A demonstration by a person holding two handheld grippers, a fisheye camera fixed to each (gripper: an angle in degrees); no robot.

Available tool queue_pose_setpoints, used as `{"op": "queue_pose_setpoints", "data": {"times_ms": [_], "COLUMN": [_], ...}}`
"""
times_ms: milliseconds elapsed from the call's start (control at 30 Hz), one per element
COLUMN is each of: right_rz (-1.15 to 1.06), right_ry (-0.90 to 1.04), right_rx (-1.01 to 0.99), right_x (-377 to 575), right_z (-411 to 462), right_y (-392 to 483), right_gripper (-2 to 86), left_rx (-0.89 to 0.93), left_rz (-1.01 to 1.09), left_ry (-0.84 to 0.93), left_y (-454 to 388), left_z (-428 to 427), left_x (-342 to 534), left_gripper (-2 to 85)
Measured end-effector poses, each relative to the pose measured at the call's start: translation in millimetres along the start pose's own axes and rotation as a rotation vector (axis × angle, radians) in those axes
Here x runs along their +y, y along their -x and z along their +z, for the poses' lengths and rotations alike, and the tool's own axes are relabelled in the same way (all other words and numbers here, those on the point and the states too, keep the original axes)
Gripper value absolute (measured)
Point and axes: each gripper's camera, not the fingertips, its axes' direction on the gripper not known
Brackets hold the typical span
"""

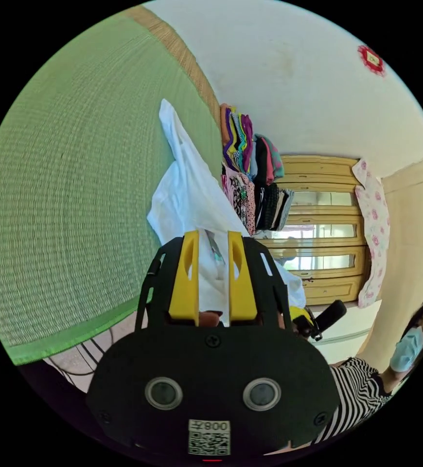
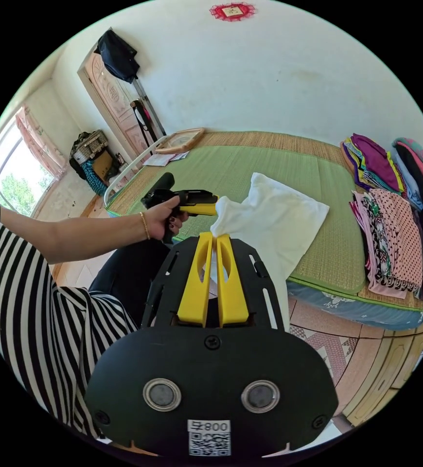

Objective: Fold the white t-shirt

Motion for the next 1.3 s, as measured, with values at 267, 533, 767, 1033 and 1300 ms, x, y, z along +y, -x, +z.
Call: {"op": "queue_pose_setpoints", "data": {"times_ms": [267,533,767,1033,1300], "right_rz": [-0.001,0.006,0.025,0.091,0.089], "right_ry": [-0.007,0.001,0.026,-0.023,-0.21], "right_rx": [-0.028,-0.052,-0.084,-0.039,0.072], "right_x": [20,38,60,84,97], "right_z": [-21,-36,-47,-87,-162], "right_y": [6,6,4,-17,-11], "right_gripper": [0.7,0.7,0.7,0.7,0.9], "left_rx": [-0.078,-0.202,-0.172,0.099,0.285], "left_rz": [-0.036,-0.071,-0.072,0.017,0.241], "left_ry": [0.019,0.058,0.054,-0.076,-0.249], "left_y": [-26,-52,-82,-141,-245], "left_z": [39,71,67,-4,-100], "left_x": [-47,-60,-33,35,140], "left_gripper": [9.9,7.4,2.5,1.5,1.3]}}
